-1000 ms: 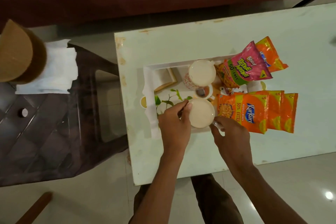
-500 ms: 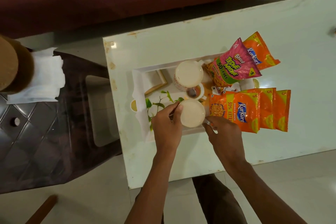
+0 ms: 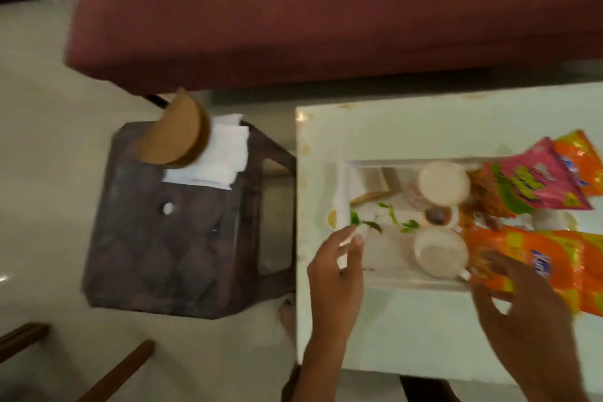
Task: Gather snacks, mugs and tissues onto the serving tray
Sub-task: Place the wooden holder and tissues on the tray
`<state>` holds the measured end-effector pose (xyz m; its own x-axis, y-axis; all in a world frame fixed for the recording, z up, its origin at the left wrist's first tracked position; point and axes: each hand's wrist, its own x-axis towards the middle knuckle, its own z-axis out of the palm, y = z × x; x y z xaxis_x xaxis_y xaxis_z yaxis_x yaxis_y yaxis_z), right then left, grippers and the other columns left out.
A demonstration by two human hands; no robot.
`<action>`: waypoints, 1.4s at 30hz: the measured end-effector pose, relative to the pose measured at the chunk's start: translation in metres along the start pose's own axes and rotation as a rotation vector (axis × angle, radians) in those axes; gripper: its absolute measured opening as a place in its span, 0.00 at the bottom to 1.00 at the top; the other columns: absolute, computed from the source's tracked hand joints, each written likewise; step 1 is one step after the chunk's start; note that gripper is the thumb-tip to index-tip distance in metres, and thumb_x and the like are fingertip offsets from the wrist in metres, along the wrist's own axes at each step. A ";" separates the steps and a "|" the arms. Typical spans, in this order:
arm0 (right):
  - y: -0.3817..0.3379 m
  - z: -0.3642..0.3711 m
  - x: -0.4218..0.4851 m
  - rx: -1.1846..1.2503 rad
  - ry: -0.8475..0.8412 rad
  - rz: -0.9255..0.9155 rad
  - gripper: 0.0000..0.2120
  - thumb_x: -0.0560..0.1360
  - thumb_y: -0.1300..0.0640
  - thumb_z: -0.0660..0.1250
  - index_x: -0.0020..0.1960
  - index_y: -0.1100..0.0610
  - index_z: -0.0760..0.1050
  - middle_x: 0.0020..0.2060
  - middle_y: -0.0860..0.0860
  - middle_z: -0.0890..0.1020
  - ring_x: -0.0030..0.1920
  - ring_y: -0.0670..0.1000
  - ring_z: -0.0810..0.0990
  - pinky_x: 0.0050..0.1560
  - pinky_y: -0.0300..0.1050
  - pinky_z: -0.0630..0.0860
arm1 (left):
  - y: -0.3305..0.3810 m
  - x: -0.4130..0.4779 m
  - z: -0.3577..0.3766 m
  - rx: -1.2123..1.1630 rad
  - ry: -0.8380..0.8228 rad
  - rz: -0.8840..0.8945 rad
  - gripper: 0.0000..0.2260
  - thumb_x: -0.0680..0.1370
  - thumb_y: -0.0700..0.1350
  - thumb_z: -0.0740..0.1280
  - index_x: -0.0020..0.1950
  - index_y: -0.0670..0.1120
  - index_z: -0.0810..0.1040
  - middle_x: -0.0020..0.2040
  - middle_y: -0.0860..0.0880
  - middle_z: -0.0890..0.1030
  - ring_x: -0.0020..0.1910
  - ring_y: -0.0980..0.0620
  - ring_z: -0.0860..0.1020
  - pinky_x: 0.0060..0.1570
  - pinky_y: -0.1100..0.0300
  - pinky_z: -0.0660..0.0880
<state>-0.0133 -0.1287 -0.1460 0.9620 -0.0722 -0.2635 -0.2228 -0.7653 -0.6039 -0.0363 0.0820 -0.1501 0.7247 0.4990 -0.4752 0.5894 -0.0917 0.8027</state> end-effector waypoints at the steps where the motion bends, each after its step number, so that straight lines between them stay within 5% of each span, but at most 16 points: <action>1: -0.010 -0.003 -0.002 0.012 -0.036 -0.001 0.17 0.69 0.54 0.72 0.57 0.45 0.77 0.50 0.48 0.83 0.40 0.43 0.80 0.50 0.27 0.73 | -0.001 -0.002 -0.020 -0.028 0.038 -0.004 0.09 0.80 0.52 0.66 0.58 0.58 0.81 0.56 0.60 0.83 0.54 0.67 0.80 0.45 0.75 0.75; 3: -0.026 -0.002 -0.005 0.007 -0.090 -0.044 0.16 0.65 0.38 0.70 0.52 0.34 0.77 0.47 0.37 0.81 0.41 0.36 0.79 0.47 0.36 0.76 | -0.002 -0.004 -0.064 -0.071 0.122 0.006 0.08 0.79 0.51 0.66 0.56 0.59 0.82 0.54 0.60 0.84 0.53 0.64 0.81 0.46 0.69 0.79; 6: -0.076 0.017 -0.015 0.081 -0.111 -0.085 0.17 0.69 0.42 0.66 0.58 0.33 0.73 0.51 0.41 0.79 0.45 0.38 0.80 0.43 0.47 0.78 | -0.004 0.000 -0.134 -0.066 0.245 0.042 0.10 0.79 0.52 0.66 0.57 0.55 0.83 0.53 0.59 0.85 0.53 0.61 0.82 0.51 0.59 0.81; 9: -0.140 0.045 -0.019 0.119 -0.146 -0.176 0.15 0.71 0.43 0.65 0.58 0.38 0.73 0.50 0.36 0.79 0.48 0.33 0.79 0.37 0.37 0.78 | -0.004 0.011 -0.194 -0.006 0.365 0.108 0.07 0.79 0.51 0.66 0.55 0.56 0.82 0.52 0.60 0.84 0.53 0.64 0.81 0.51 0.62 0.82; 11: -0.176 0.074 -0.018 0.199 -0.182 -0.228 0.13 0.73 0.47 0.66 0.58 0.42 0.75 0.52 0.38 0.80 0.50 0.34 0.79 0.43 0.29 0.77 | -0.002 0.030 -0.224 0.138 0.436 0.197 0.07 0.80 0.50 0.66 0.56 0.56 0.81 0.54 0.58 0.84 0.50 0.71 0.79 0.46 0.75 0.76; 13: -0.209 0.105 -0.013 0.247 -0.232 -0.266 0.14 0.75 0.53 0.68 0.60 0.48 0.76 0.55 0.43 0.81 0.53 0.39 0.79 0.46 0.30 0.77 | 0.004 0.060 -0.241 0.354 0.460 0.286 0.11 0.80 0.49 0.65 0.61 0.51 0.80 0.57 0.52 0.83 0.50 0.67 0.78 0.45 0.77 0.71; 16: -0.250 0.146 -0.004 0.201 -0.263 -0.282 0.18 0.76 0.55 0.68 0.65 0.52 0.74 0.61 0.47 0.78 0.56 0.42 0.77 0.50 0.36 0.78 | 0.020 0.117 -0.252 0.636 0.411 0.385 0.18 0.81 0.51 0.64 0.68 0.45 0.75 0.67 0.44 0.78 0.64 0.47 0.76 0.59 0.58 0.74; 19: -0.270 0.175 0.000 0.190 -0.294 -0.247 0.22 0.76 0.54 0.68 0.69 0.50 0.69 0.66 0.45 0.75 0.58 0.42 0.74 0.53 0.33 0.75 | 0.033 0.170 -0.255 0.805 0.266 0.409 0.27 0.79 0.53 0.65 0.76 0.50 0.64 0.77 0.41 0.63 0.76 0.39 0.63 0.69 0.43 0.68; 22: -0.276 0.191 0.000 0.190 -0.334 -0.176 0.26 0.75 0.53 0.69 0.71 0.47 0.66 0.69 0.43 0.72 0.64 0.44 0.74 0.61 0.43 0.74 | 0.031 0.208 -0.254 1.020 0.100 0.391 0.33 0.78 0.58 0.65 0.80 0.56 0.54 0.81 0.39 0.51 0.79 0.34 0.52 0.74 0.36 0.57; 27: -0.273 0.194 -0.002 0.283 -0.365 -0.066 0.28 0.74 0.59 0.70 0.72 0.47 0.65 0.69 0.43 0.73 0.66 0.44 0.73 0.51 0.27 0.69 | 0.023 0.232 -0.251 1.105 0.031 0.382 0.31 0.80 0.60 0.60 0.80 0.58 0.53 0.79 0.37 0.54 0.76 0.33 0.58 0.73 0.36 0.58; 29: -0.273 0.189 -0.003 0.326 -0.370 -0.036 0.28 0.74 0.60 0.70 0.71 0.48 0.66 0.68 0.43 0.73 0.65 0.42 0.73 0.51 0.27 0.69 | 0.026 0.229 -0.253 1.042 0.048 0.391 0.30 0.80 0.60 0.59 0.80 0.57 0.54 0.77 0.36 0.58 0.73 0.33 0.62 0.71 0.38 0.62; 32: -0.278 0.177 -0.007 0.398 -0.346 -0.008 0.25 0.76 0.58 0.68 0.70 0.46 0.67 0.67 0.41 0.73 0.61 0.38 0.73 0.49 0.24 0.69 | 0.033 0.209 -0.252 0.649 0.071 0.391 0.29 0.81 0.59 0.59 0.80 0.57 0.54 0.75 0.39 0.63 0.71 0.39 0.66 0.69 0.47 0.67; 36: -0.278 0.149 -0.025 0.573 -0.285 0.080 0.21 0.74 0.36 0.60 0.67 0.36 0.69 0.64 0.34 0.75 0.64 0.39 0.74 0.65 0.45 0.72 | 0.036 0.145 -0.227 0.058 -0.092 0.341 0.25 0.81 0.59 0.60 0.77 0.60 0.61 0.68 0.60 0.74 0.63 0.63 0.74 0.65 0.59 0.74; 39: -0.270 0.124 -0.040 0.697 -0.330 0.142 0.16 0.73 0.29 0.53 0.57 0.27 0.72 0.58 0.29 0.78 0.62 0.33 0.74 0.65 0.42 0.70 | 0.029 0.088 -0.194 -0.275 -0.236 0.182 0.24 0.78 0.62 0.61 0.74 0.66 0.64 0.70 0.62 0.74 0.64 0.62 0.77 0.60 0.62 0.77; 42: -0.246 0.103 -0.048 0.713 -0.339 0.217 0.18 0.71 0.26 0.50 0.52 0.25 0.75 0.54 0.26 0.79 0.59 0.30 0.75 0.65 0.39 0.68 | 0.021 0.052 -0.149 -0.332 -0.320 0.091 0.23 0.77 0.65 0.59 0.72 0.71 0.63 0.69 0.63 0.73 0.65 0.59 0.76 0.56 0.66 0.77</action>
<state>-0.0205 0.1290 -0.0622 0.8111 0.1133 -0.5738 -0.5555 -0.1576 -0.8164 -0.0393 0.2341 -0.1042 0.8727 0.2057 -0.4429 0.4101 0.1837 0.8934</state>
